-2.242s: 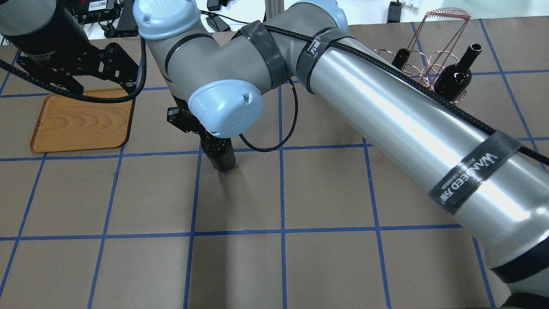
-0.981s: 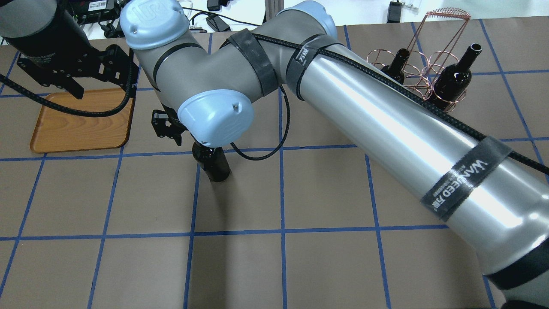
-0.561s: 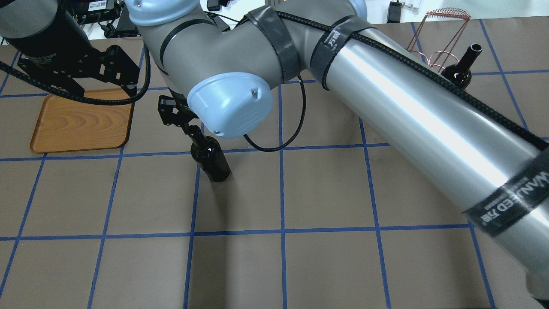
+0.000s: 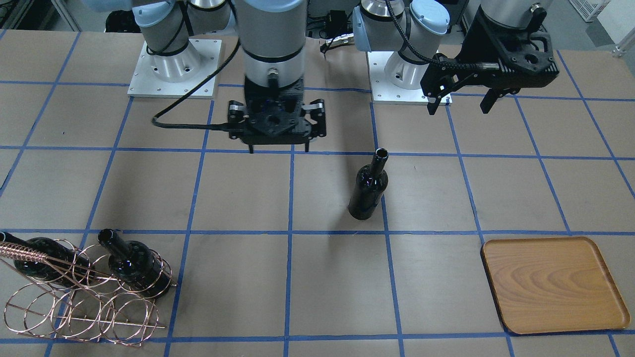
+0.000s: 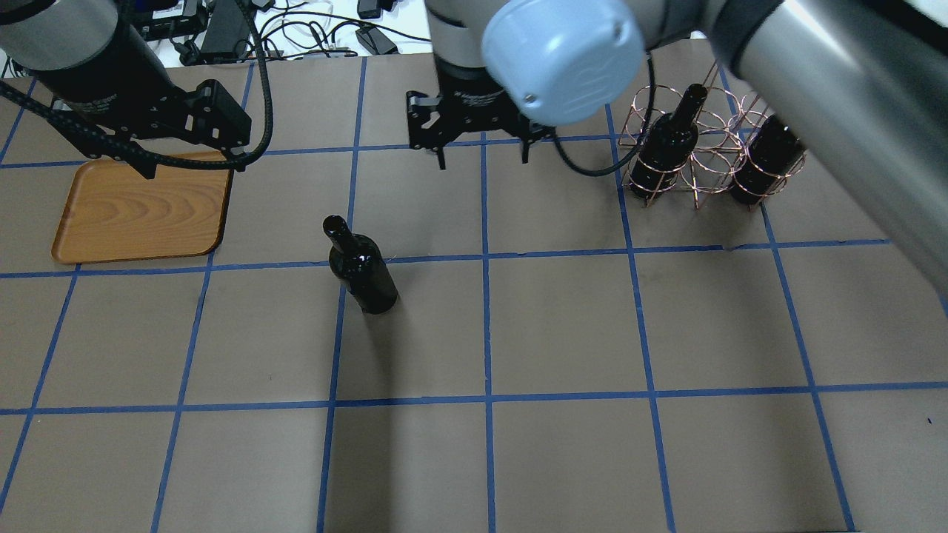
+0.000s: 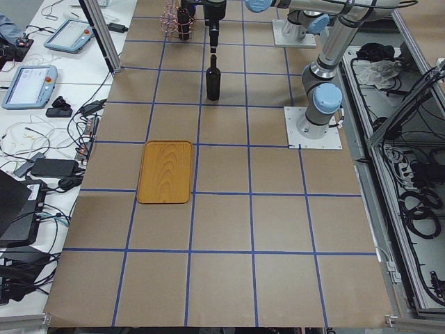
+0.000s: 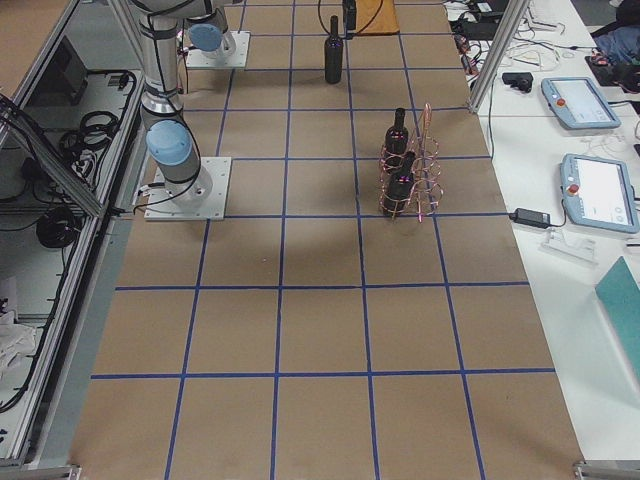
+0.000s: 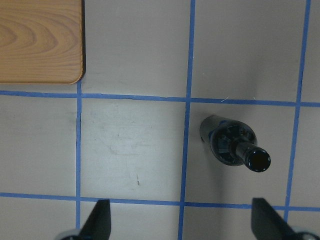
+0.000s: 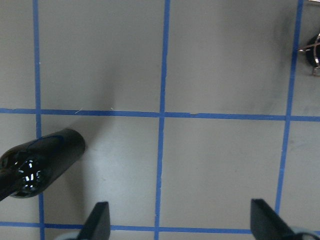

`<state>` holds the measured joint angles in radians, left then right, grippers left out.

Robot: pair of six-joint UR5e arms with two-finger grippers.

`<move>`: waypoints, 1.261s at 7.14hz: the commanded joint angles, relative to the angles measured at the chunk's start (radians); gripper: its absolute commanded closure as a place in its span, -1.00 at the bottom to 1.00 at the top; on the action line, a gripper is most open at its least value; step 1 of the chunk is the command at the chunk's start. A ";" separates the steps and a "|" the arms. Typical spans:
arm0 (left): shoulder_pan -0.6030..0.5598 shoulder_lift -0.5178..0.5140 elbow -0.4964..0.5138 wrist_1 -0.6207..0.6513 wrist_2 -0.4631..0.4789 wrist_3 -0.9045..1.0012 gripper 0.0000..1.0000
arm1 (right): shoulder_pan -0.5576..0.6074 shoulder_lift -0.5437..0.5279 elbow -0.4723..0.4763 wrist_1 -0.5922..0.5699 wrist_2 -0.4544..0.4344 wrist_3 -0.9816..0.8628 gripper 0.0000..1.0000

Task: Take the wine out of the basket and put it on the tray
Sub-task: 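Release the bottle and withdraw the right gripper while the left gripper approaches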

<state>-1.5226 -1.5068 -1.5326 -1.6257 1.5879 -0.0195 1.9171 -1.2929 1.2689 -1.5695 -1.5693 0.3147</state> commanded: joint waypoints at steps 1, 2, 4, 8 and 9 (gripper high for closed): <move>-0.120 -0.035 -0.026 0.029 0.001 -0.126 -1.00 | -0.175 -0.026 0.003 0.017 -0.009 -0.188 -1.00; -0.170 -0.056 -0.064 0.079 0.001 -0.176 -1.00 | -0.246 -0.028 0.004 0.014 -0.011 -0.318 -1.00; -0.220 -0.078 -0.153 0.200 -0.008 -0.230 -1.00 | -0.341 -0.039 0.038 0.005 -0.001 -0.391 -1.00; -0.182 -0.131 -0.179 0.251 0.000 -0.215 -1.00 | -0.354 -0.114 0.154 -0.066 0.006 -0.381 -1.00; -0.176 -0.156 -0.178 0.285 0.000 -0.215 -1.00 | -0.351 -0.115 0.158 -0.064 0.006 -0.376 -1.00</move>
<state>-1.7062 -1.6336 -1.7097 -1.3744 1.5883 -0.2350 1.5637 -1.3986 1.4118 -1.6316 -1.5642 -0.0684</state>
